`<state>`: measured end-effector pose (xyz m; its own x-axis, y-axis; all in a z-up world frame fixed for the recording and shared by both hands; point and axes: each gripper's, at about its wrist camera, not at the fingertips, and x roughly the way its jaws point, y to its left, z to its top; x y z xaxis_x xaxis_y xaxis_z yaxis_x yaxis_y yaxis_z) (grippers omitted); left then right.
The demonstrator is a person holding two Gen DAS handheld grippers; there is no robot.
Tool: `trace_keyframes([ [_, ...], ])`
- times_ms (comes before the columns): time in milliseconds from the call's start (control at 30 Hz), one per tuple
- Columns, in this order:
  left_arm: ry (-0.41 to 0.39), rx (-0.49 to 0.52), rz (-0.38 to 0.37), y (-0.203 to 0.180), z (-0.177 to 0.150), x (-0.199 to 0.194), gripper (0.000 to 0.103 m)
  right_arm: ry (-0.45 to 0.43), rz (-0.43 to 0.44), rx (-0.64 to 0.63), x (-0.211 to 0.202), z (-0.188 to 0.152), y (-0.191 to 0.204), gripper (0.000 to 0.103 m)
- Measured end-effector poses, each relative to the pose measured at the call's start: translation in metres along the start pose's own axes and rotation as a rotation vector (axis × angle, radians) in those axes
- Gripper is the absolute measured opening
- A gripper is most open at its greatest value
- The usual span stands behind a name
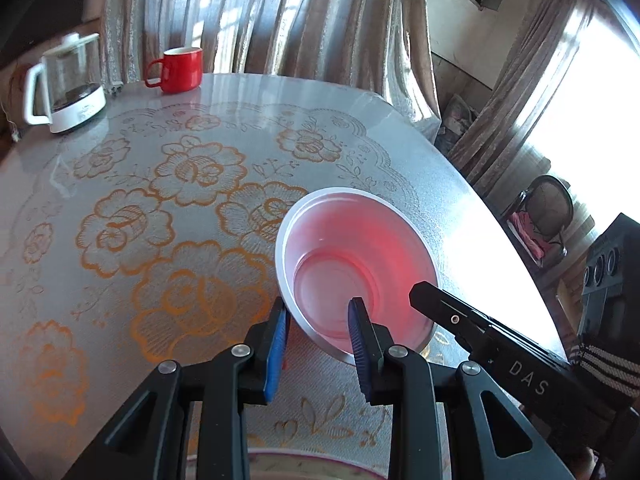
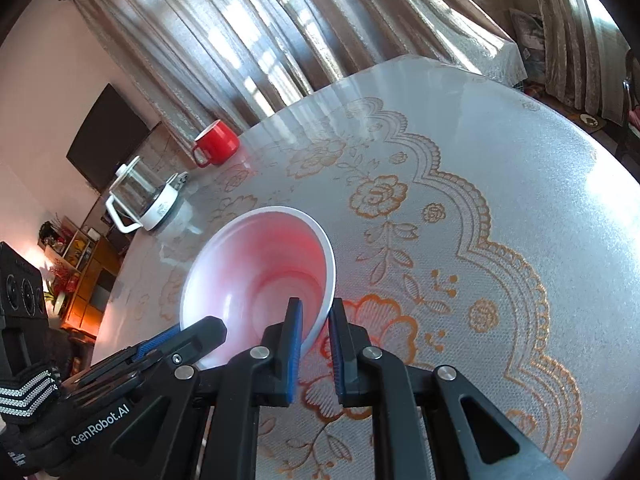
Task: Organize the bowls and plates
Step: 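Close the right tool on the red bowl's rim, then lift the red bowl with the right tool and carry it over the steel bowl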
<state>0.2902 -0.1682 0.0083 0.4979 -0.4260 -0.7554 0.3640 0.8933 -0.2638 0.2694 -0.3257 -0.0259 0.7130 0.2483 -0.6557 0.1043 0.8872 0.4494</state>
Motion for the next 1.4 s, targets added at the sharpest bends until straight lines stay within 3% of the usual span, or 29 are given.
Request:
trace_keyframes([
  [667, -0.19, -0.018, 0.178, 0.036, -0.073, -0.121, 0.03, 0.04, 0.178, -0.117, -0.028, -0.061, 0.083, 0.012],
  [1400, -0.285, -0.094, 0.322, 0.086, -0.149, -0.194, 0.03, 0.123, 0.304, -0.261, -0.039, -0.131, 0.164, 0.012],
])
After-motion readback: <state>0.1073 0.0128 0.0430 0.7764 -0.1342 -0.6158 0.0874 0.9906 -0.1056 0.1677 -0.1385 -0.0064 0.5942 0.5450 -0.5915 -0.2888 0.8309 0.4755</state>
